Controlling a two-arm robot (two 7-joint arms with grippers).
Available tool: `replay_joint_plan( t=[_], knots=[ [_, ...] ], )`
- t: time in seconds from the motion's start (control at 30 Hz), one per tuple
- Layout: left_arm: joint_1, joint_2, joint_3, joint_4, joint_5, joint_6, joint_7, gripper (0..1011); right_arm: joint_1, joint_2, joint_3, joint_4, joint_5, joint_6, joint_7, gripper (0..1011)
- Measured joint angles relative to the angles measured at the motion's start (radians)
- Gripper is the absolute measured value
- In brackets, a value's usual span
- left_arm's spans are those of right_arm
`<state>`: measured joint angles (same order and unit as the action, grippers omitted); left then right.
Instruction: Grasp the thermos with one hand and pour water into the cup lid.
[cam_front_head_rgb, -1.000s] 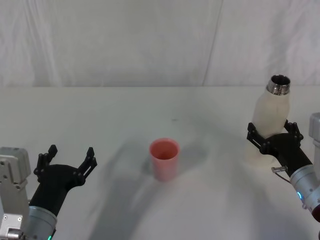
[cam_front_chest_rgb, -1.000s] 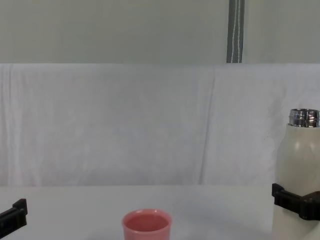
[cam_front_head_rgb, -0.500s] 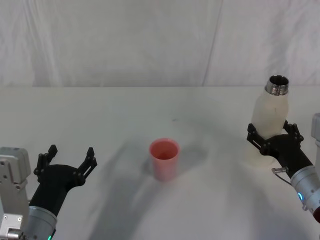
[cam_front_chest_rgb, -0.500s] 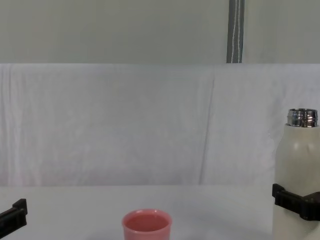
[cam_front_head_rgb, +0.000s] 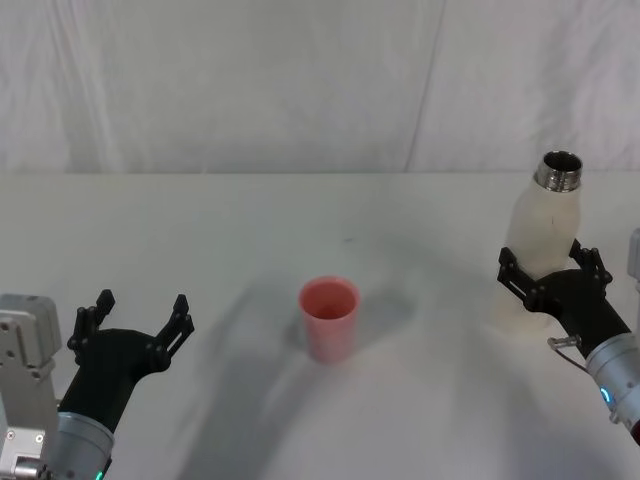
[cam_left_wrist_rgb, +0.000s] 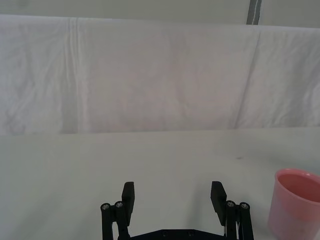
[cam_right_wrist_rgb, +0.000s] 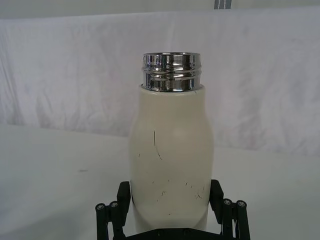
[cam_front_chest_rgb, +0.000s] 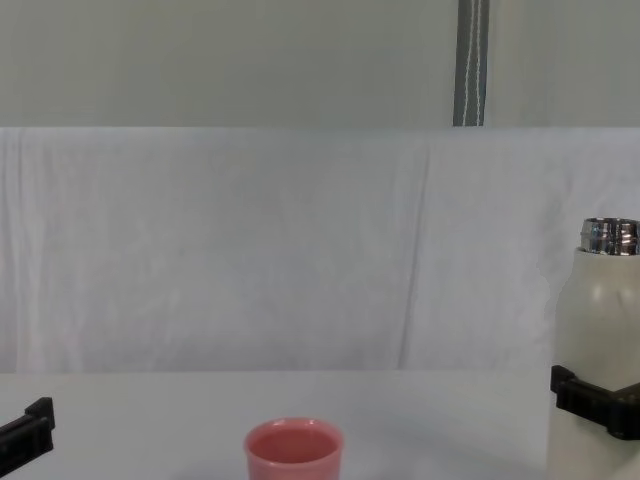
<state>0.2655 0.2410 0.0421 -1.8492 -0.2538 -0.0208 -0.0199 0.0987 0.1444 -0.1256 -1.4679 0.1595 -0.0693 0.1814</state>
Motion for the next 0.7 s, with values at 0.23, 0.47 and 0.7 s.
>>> replay_joint_plan(
  t=[0.23,0.47,0.7],
  knots=[
    [0.000,0.000,0.000,0.000,0.000,0.000,0.000,1001,-0.005,0.003,0.001,-0.009,0.002,0.006,0.000,1002],
    [0.000,0.000,0.000,0.000,0.000,0.000,0.000,1001,-0.013,0.005,0.002,-0.019,0.004,0.010,-0.002,1002],
    [0.000,0.000,0.000,0.000,0.000,0.000,0.000,1001,-0.022,0.008,0.006,-0.031,0.007,0.013,-0.004,1002]
  ],
)
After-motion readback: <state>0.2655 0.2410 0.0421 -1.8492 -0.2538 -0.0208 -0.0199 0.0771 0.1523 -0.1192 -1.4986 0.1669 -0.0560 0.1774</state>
